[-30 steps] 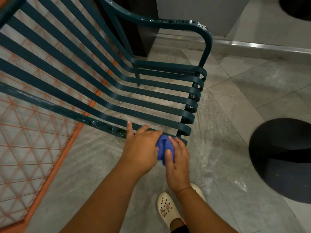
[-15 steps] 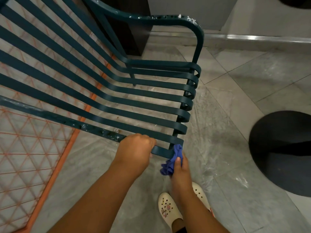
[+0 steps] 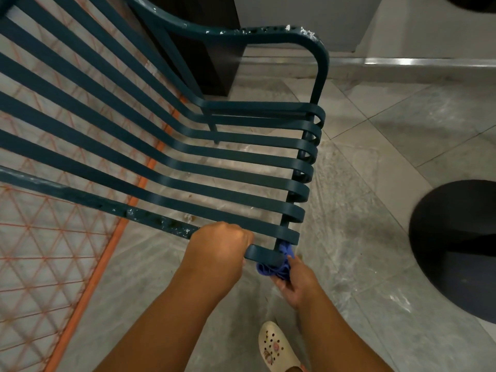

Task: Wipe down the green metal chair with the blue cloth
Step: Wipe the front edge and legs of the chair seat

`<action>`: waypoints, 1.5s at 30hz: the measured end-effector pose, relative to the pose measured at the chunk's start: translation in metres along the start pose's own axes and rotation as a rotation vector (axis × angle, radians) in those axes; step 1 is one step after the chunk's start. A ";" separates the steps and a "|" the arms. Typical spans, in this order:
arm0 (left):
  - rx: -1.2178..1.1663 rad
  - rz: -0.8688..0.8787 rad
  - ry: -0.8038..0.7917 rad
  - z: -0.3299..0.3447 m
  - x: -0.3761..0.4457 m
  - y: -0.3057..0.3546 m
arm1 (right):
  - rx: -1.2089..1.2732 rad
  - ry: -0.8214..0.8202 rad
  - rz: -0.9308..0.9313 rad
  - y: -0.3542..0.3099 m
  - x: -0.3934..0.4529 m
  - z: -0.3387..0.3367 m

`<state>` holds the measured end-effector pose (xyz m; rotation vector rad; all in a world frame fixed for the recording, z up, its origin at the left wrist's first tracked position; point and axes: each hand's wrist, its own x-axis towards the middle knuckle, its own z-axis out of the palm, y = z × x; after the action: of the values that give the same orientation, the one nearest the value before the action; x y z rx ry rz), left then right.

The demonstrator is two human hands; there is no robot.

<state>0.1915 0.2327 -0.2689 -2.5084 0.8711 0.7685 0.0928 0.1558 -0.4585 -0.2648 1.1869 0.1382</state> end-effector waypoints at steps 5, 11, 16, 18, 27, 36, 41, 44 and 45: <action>-0.009 0.009 0.065 0.006 0.001 -0.001 | 0.002 0.016 0.027 0.005 0.032 -0.002; -0.084 0.021 0.153 0.011 -0.002 -0.001 | 0.065 -0.013 -0.002 0.008 0.044 0.001; -0.020 0.003 0.116 0.005 -0.001 -0.001 | -0.079 0.044 -0.128 0.007 0.013 0.004; -0.015 0.009 0.118 0.004 -0.003 -0.002 | -0.132 0.058 -0.186 0.007 -0.009 0.007; -0.099 0.124 0.328 0.019 -0.010 -0.008 | -0.686 0.180 -0.798 0.032 -0.114 0.029; -0.559 -0.148 0.702 0.057 -0.040 -0.032 | -1.274 0.080 -1.254 0.019 -0.104 0.036; -0.946 -0.408 0.752 0.071 -0.054 -0.036 | -1.394 0.026 -1.432 0.020 -0.104 0.047; -1.248 -0.544 0.775 0.076 -0.054 -0.038 | -1.314 -0.026 -1.539 0.017 -0.115 0.065; -1.357 -0.579 0.754 0.075 -0.053 -0.039 | -1.326 -0.057 -1.560 0.019 -0.118 0.073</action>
<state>0.1535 0.3232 -0.2892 -4.0236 -0.5546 0.1102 0.1097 0.1983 -0.3259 -2.2089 0.3860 -0.4729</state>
